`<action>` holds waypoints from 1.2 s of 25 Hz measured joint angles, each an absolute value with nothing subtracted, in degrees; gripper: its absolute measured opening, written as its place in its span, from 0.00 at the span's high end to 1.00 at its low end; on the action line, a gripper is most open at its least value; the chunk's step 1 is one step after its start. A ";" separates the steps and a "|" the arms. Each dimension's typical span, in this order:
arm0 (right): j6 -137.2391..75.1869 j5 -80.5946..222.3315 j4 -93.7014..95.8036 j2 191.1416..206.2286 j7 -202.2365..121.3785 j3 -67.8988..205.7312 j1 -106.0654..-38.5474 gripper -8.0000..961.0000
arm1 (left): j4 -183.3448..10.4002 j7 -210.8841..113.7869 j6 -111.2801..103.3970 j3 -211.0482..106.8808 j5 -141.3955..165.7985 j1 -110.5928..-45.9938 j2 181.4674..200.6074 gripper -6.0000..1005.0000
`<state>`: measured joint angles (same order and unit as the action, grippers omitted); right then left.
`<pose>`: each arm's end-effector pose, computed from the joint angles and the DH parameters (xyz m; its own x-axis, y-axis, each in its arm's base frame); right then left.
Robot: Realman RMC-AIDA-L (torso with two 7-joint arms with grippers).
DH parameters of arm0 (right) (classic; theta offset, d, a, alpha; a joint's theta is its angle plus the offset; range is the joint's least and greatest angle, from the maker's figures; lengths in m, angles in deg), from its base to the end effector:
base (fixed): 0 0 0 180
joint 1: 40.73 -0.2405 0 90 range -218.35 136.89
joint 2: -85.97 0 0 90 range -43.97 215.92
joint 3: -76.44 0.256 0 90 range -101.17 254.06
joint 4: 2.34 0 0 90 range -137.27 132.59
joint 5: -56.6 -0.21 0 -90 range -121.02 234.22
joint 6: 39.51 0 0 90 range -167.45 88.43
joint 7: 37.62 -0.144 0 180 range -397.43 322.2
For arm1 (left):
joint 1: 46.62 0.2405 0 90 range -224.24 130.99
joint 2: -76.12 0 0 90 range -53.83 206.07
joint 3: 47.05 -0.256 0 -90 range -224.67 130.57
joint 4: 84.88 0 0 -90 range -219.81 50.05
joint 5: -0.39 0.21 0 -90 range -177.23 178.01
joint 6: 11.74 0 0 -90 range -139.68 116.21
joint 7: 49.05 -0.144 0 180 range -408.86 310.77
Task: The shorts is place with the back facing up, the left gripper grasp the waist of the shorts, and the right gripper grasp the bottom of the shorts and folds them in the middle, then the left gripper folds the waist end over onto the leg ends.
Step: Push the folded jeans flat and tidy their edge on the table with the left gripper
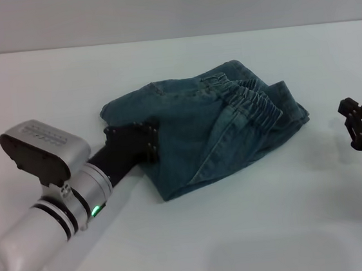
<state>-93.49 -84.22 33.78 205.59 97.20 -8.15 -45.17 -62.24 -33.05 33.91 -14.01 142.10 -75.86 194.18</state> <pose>0.3379 0.2795 -0.0208 0.6576 -0.2068 -0.7244 -0.7292 -0.4161 -0.5432 -0.2636 0.3302 -0.1131 0.7511 0.2277 0.6197 0.6180 -0.5728 -0.5386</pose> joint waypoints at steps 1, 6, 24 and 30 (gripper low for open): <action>-93.44 -84.37 33.78 205.60 97.20 -8.36 -45.23 0.91 | -62.17 -33.24 34.47 -13.73 142.09 -75.73 194.19 0.98; -93.20 -84.65 33.78 205.60 97.22 -9.05 -45.40 0.91 | -60.09 -33.39 41.10 -13.87 143.85 -72.16 194.15 0.98; -93.11 -84.65 32.44 205.33 97.25 -9.07 -47.12 0.90 | -53.31 -29.03 34.64 -14.74 149.22 -66.73 194.11 0.98; -93.12 -84.65 32.46 205.38 97.25 -9.07 -46.90 0.90 | -56.07 -25.72 30.36 -12.91 149.20 -71.47 194.07 0.98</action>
